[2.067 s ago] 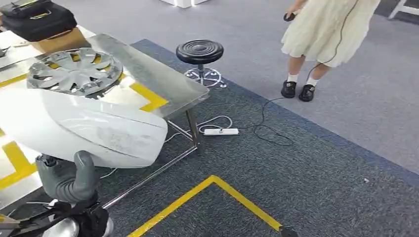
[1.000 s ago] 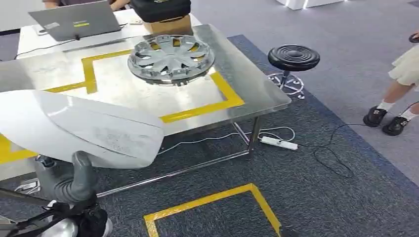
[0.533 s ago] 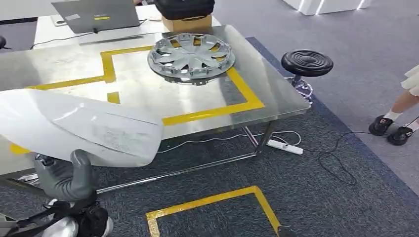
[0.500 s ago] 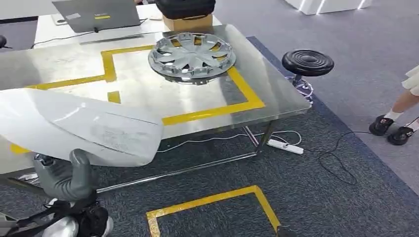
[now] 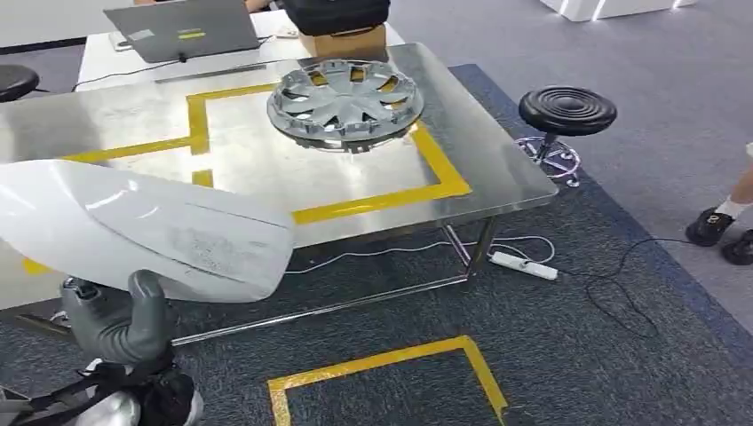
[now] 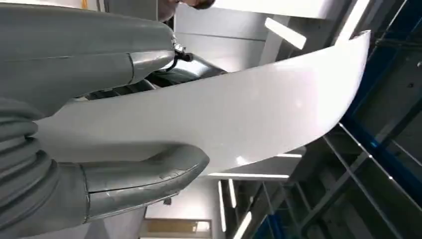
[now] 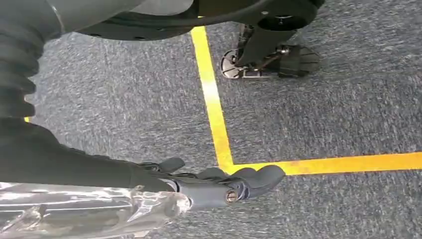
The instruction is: Take the parts from the cabinet and place them on the table.
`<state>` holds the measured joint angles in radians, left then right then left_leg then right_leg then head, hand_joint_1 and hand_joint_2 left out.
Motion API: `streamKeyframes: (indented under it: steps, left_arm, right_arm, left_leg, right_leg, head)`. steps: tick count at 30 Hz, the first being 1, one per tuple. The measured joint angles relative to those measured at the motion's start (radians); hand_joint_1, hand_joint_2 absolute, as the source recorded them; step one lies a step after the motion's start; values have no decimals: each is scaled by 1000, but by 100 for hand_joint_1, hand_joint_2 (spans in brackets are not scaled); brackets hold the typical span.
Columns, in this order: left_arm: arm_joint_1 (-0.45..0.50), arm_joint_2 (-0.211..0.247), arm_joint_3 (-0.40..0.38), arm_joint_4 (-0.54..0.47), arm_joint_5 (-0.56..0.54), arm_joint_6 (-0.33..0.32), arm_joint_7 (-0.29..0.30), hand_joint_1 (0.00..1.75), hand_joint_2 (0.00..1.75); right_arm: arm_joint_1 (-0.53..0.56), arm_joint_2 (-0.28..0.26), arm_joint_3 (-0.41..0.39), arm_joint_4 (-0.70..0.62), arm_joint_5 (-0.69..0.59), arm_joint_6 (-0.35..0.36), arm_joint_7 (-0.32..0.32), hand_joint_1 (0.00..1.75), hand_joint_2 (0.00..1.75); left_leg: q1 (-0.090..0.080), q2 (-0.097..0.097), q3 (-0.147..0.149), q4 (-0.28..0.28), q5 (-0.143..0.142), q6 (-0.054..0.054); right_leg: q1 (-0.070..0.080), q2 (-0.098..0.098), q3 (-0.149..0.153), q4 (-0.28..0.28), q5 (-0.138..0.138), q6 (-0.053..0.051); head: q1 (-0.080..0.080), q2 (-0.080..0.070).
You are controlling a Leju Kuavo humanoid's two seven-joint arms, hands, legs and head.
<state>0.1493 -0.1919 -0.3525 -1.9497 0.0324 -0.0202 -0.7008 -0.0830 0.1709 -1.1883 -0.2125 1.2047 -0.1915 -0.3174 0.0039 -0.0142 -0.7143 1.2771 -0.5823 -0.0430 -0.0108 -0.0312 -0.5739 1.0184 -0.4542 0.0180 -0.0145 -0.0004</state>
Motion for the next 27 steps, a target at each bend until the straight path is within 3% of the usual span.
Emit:
streamKeyframes:
  steps: [1, 2, 3, 5, 6, 7, 10, 11, 12, 13, 15, 16, 17, 18, 20, 21, 22, 25, 27]
  left_arm:
    - [1, 0, 1, 0, 0, 0, 0, 175, 175]
    - [2, 0, 3, 0, 0, 0, 0, 175, 175]
    - [2, 0, 5, 0, 0, 0, 0, 175, 175]
    - [2, 0, 6, 0, -2, 2, 0, 175, 175]
    - [2, 0, 6, 0, -2, 1, 0, 175, 175]
    - [1, -1, 6, 0, -3, 2, 0, 175, 175]
    - [5, -1, 10, 0, -3, 2, 0, 175, 175]
    - [5, -2, 11, 0, -3, 2, 0, 175, 175]
    - [4, -3, 11, 0, -3, 2, 0, 175, 175]
    - [4, -3, 11, 0, -3, 2, 0, 175, 175]
    - [5, -3, 11, 0, -3, 2, 0, 175, 175]
    - [5, -3, 11, 0, -3, 2, 0, 175, 175]
    - [5, -3, 12, 0, -3, 2, 0, 175, 175]
    - [5, -3, 12, 0, -3, 2, 0, 175, 175]
    - [5, -3, 12, 0, -3, 4, 0, 175, 175]
    - [4, -3, 12, 0, -3, 6, 0, 175, 175]
    - [4, -4, 12, 0, -3, 6, 0, 175, 175]
    - [5, -4, 12, 6, 5, 13, 0, 175, 175]
    - [4, -4, 12, 13, 6, 29, 0, 175, 175]
  right_arm:
    - [0, 0, 0, 0, 1, -1, 0, 0, 175]
    - [0, 0, 0, 0, 1, -5, 0, 0, 175]
    - [-1, 0, 0, 0, -2, -11, -3, 0, 175]
    - [-5, 0, 0, 0, -16, -26, -11, 0, 175]
    - [-5, 0, 0, 0, -17, -28, -11, 0, 175]
    - [-5, 0, 0, 0, -17, -32, -10, 0, 175]
    - [-5, 0, -1, 0, -17, -34, -5, 0, 175]
    - [-5, 0, -1, 0, -16, -34, -4, 0, 175]
    - [-5, 0, -1, 0, -16, -34, -5, 0, 175]
    - [-4, 0, -1, 0, -16, -34, -4, 0, 175]
    - [-1, 0, -1, 0, -16, -34, -4, 0, 175]
    - [0, 0, -1, 0, -16, -35, -3, 0, 175]
    - [0, 0, -1, 0, -16, -35, -1, 0, 175]
    - [0, 0, -1, 0, -15, -37, -1, 0, 175]
    - [0, 0, -1, 0, -15, -39, 1, 0, 175]
    - [-1, 0, -1, 0, -14, -42, 1, 0, 175]
    - [-3, 0, -1, 0, -14, -43, 2, 0, 175]
    - [-3, 0, -1, 0, -12, -50, 11, 0, 175]
    - [-3, 1, -1, 0, -3, -78, 18, 0, 175]
  left_leg:
    - [0, 0, -19, 32, -1, 0]
    - [0, 0, -14, 16, 23, 1]
    - [0, 2, 11, -36, 61, 3]
    - [0, 16, 104, -210, 147, 10]
    - [-3, 32, 132, -264, 148, 11]
    - [-2, 27, 139, -282, 139, 17]
    - [-5, 19, 132, -282, 141, 32]
    - [2, 17, 137, -288, 145, 39]
    - [3, 16, 138, -288, 145, 43]
    - [3, 14, 138, -287, 145, 49]
    - [2, 9, 138, -287, 143, 53]
    - [1, 5, 138, -287, 143, 53]
    - [1, 0, 140, -287, 143, 53]
    - [2, -4, 141, -286, 142, 52]
    - [3, -11, 148, -286, 138, 46]
    - [2, -12, 149, -285, 136, 40]
    - [-5, -13, 145, -278, 133, 35]
    - [0, -16, 146, -288, 140, 22]
    - [-1, -5, 137, -267, 118, 10]
  right_leg:
    - [1, -9, 1, 0, -1, -1]
    - [1, -10, 2, 0, -2, -1]
    - [1, -14, 3, 0, -3, 0]
    - [0, -20, 9, 0, -5, 4]
    - [6, -20, 9, 2, -7, 11]
    - [10, -19, 4, 6, -9, 17]
    - [8, -28, 10, -5, -4, 33]
    - [4, -14, 3, 1, -10, 40]
    - [4, 8, -6, 29, -31, 45]
    - [4, 21, -39, 99, -71, 47]
    - [4, 27, -116, 257, -137, 51]
    - [4, 27, -142, 305, -146, 52]
    - [4, 27, -145, 302, -130, 52]
    - [3, 27, -125, 253, -92, 51]
    - [-1, 29, -41, 79, -1, 49]
    - [-3, 39, -14, 20, 4, 49]
    - [0, 43, 1, 2, -4, 47]
    - [5, 43, -6, 7, 0, 24]
    - [-3, 41, -5, 2, 5, 9]
  head:
    - [1, 0]
    - [1, 0]
    - [0, 0]
    - [0, 0]
    - [-1, 0]
    - [-3, 0]
    - [2, 0]
    - [2, 0]
    - [7, 0]
    - [11, 0]
    - [12, 0]
    - [12, 0]
    - [13, 0]
    - [13, 0]
    - [13, 0]
    - [13, 0]
    - [15, 0]
    - [13, 0]
    - [11, 0]
